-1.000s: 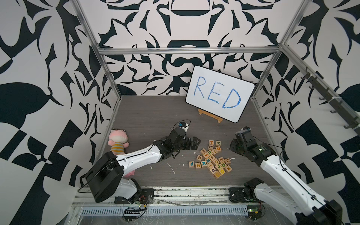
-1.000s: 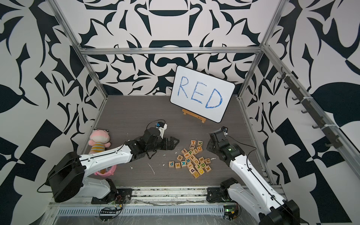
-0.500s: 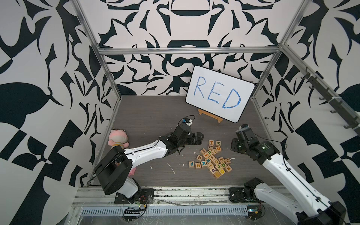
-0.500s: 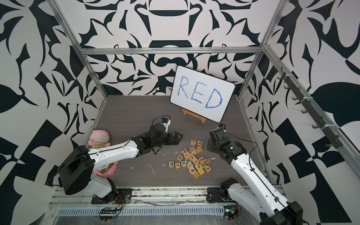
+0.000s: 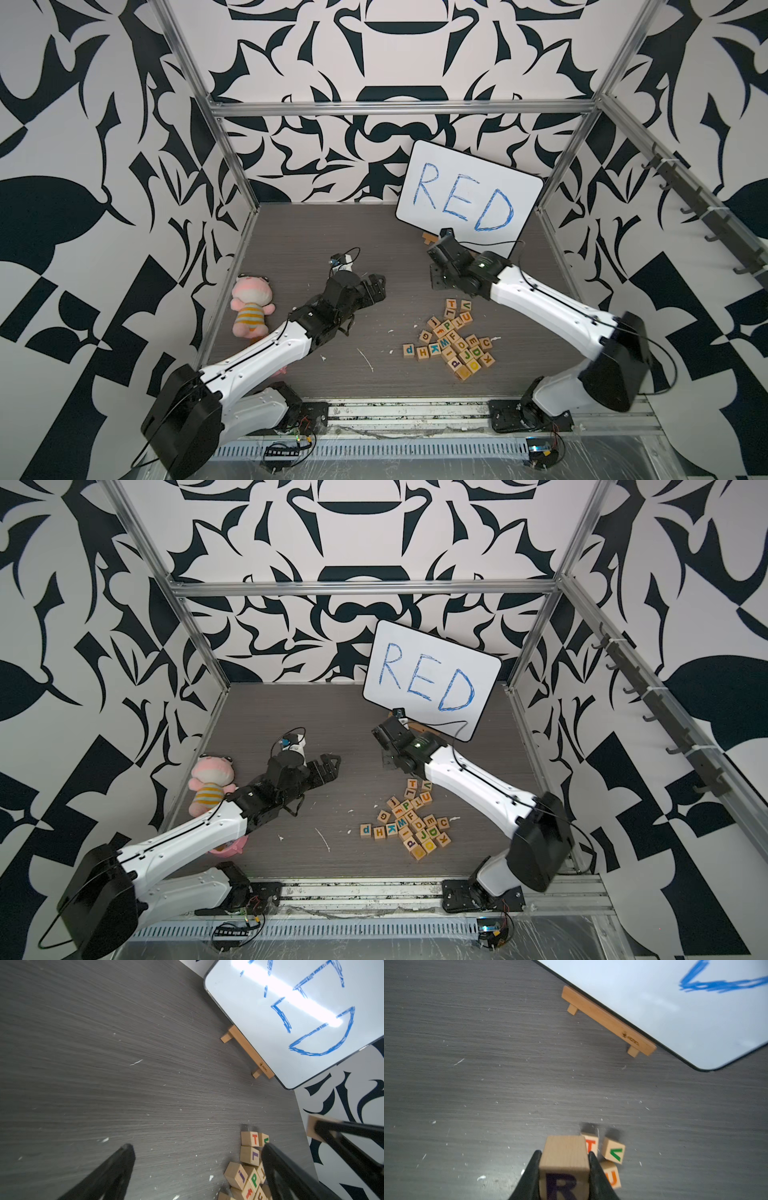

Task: Assemble the uppercase word "red" with letter blocks
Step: Place the letter block at the center of the board.

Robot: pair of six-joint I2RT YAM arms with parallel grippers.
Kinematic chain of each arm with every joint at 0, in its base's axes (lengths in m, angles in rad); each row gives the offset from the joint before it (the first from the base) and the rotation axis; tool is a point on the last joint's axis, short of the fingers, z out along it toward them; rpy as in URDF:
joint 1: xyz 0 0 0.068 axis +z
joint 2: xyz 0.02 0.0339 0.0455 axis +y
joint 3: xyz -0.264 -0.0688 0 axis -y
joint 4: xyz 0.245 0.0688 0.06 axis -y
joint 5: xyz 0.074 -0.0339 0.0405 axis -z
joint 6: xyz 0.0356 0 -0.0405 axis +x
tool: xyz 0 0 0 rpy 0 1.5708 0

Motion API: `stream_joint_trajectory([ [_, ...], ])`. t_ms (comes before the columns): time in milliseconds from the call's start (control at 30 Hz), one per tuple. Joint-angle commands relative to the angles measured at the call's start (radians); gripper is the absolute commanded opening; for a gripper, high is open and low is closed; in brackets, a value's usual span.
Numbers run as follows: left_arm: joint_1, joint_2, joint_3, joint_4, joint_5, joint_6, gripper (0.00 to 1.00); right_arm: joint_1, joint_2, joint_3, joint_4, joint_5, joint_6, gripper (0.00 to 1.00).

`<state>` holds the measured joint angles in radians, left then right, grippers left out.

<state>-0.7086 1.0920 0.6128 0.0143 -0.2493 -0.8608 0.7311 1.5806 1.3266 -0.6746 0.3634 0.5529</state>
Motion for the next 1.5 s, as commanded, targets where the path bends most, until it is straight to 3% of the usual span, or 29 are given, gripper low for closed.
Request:
stream_joint_trajectory([
  [0,0.015,-0.056,-0.046,-0.062,-0.049,-0.028,0.99,0.001,0.125,0.110,0.080,-0.005,-0.038,0.08],
  [267,0.032,-0.091,-0.076,-0.111,-0.058,-0.046,0.99,-0.005,0.411,0.277,0.086,0.003,-0.064,0.11],
  [533,0.032,-0.083,-0.071,-0.132,-0.057,-0.055,0.99,-0.032,0.549,0.337,0.100,-0.073,0.002,0.13],
  [900,0.032,-0.098,-0.086,-0.146,-0.083,-0.073,1.00,-0.071,0.577,0.298,0.140,-0.123,0.089,0.19],
  [1367,0.032,-0.123,-0.084,-0.178,-0.096,-0.068,1.00,-0.073,0.560,0.330,0.123,-0.139,0.113,0.51],
  [1467,0.032,-0.135,-0.082,-0.186,-0.095,-0.067,0.99,-0.072,0.538,0.335,0.111,-0.141,0.115,0.52],
])
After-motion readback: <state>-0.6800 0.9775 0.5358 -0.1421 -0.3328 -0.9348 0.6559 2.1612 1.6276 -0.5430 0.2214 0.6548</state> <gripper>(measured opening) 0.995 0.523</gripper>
